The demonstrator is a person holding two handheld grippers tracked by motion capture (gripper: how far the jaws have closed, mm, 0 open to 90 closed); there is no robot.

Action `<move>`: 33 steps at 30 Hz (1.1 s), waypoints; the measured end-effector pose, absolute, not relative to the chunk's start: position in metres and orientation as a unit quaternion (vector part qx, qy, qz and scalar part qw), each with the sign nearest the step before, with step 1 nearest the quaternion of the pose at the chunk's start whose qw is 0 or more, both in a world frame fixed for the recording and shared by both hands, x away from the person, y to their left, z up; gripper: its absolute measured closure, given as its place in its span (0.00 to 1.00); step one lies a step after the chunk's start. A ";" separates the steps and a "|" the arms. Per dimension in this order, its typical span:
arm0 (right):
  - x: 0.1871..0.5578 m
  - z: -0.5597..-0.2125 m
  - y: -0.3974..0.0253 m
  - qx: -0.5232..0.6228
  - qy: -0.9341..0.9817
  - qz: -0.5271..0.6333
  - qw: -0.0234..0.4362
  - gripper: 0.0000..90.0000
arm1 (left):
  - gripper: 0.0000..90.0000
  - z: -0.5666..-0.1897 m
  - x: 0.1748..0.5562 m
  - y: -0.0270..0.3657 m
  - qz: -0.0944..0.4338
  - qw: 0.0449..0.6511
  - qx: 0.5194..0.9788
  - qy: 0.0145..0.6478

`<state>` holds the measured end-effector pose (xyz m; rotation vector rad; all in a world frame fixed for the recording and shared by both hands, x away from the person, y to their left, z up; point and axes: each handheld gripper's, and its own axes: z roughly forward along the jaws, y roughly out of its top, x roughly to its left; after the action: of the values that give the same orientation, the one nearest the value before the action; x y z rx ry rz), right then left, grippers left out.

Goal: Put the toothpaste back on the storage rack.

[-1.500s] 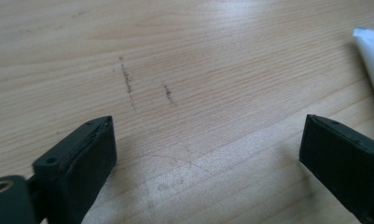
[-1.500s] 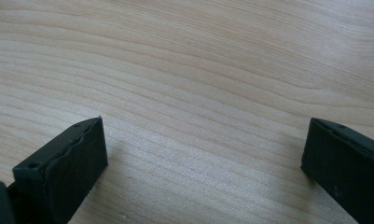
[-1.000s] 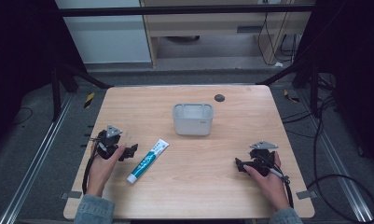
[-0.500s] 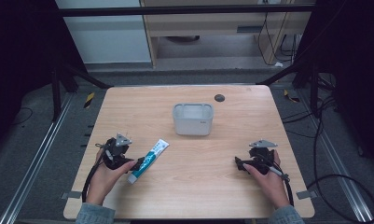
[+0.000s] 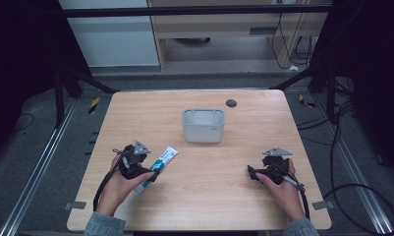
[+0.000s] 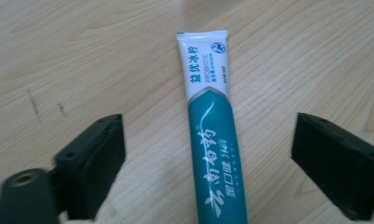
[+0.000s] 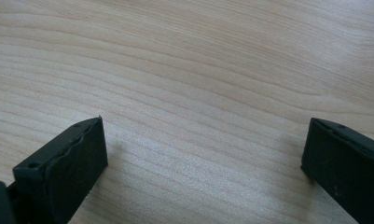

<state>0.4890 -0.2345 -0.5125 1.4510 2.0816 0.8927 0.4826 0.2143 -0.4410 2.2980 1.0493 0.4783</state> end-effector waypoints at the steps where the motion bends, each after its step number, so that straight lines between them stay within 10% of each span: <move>1: 0.489 -0.512 -0.234 0.526 0.754 0.323 0.224 0.00 | 0.18 -0.441 0.483 0.214 0.179 0.281 0.858 0.392; 11: 0.489 -0.513 -0.235 0.524 0.755 0.322 0.226 0.00 | 0.39 -0.433 0.494 0.198 0.165 0.267 0.867 0.387; 33: 0.490 -0.513 -0.235 0.520 0.758 0.323 0.225 0.00 | 0.52 -0.439 0.514 0.189 0.124 0.215 0.888 0.388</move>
<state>0.4900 -0.2353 -0.5128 1.4334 2.0913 0.8898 0.5140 0.1894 -0.4394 2.4621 1.0764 0.3450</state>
